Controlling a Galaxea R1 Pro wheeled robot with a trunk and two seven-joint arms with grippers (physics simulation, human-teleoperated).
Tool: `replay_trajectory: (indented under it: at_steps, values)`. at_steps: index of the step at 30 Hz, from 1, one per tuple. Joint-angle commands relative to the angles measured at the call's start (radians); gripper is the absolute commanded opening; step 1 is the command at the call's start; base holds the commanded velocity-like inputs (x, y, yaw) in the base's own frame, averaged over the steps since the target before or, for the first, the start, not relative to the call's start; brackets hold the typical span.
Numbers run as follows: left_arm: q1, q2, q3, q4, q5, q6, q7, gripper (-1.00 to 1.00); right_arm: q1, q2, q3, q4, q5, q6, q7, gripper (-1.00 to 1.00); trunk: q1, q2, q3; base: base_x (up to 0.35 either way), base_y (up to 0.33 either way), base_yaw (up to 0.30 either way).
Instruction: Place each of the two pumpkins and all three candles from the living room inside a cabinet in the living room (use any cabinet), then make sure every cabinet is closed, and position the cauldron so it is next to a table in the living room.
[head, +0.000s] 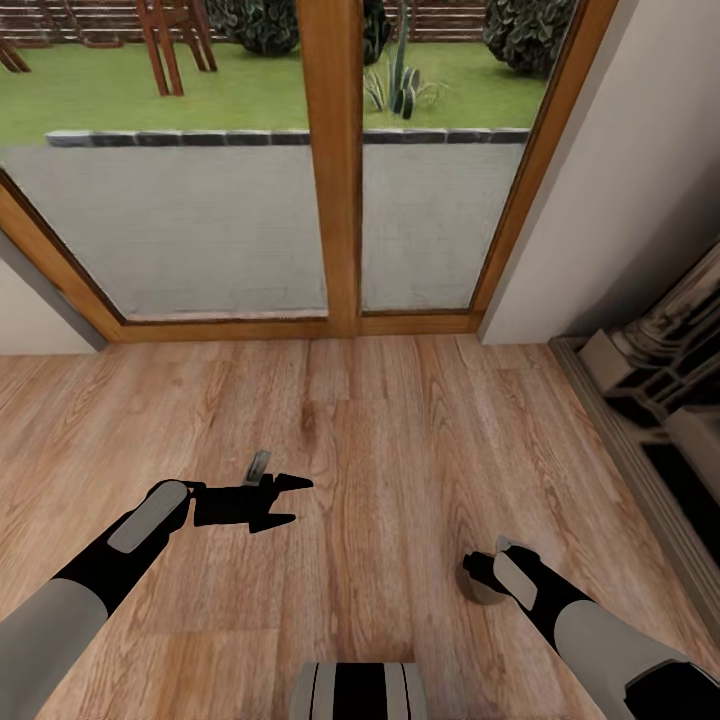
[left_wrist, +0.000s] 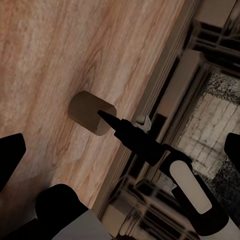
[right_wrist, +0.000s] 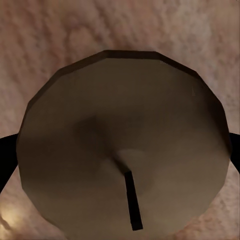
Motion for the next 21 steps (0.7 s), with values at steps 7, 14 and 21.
replay_trajectory:
  at_steps: [7, 14, 21]
  values:
    - [-0.001, 0.001, -0.002, 0.001, -0.006, 0.000, -0.008, 1.00, 0.000, -0.001, 0.009, -0.002, -0.016, 0.003, -0.007, -1.00, 0.000, 0.000, -0.001, 0.000, 0.000, 0.000]
    - [-0.001, 0.001, -0.002, 0.001, -0.006, 0.000, -0.008, 1.00, 0.000, -0.002, 0.009, -0.002, -0.016, 0.003, -0.007, -1.00, 0.000, 0.000, -0.001, 0.000, 0.000, 0.000]
    - [-0.001, 0.002, 0.009, 0.016, -0.004, 0.000, -0.008, 1.00, 0.000, -0.002, 0.009, -0.002, -0.016, 0.007, -0.007, -1.00, -0.002, 0.001, 0.015, 0.000, 0.000, 0.000]
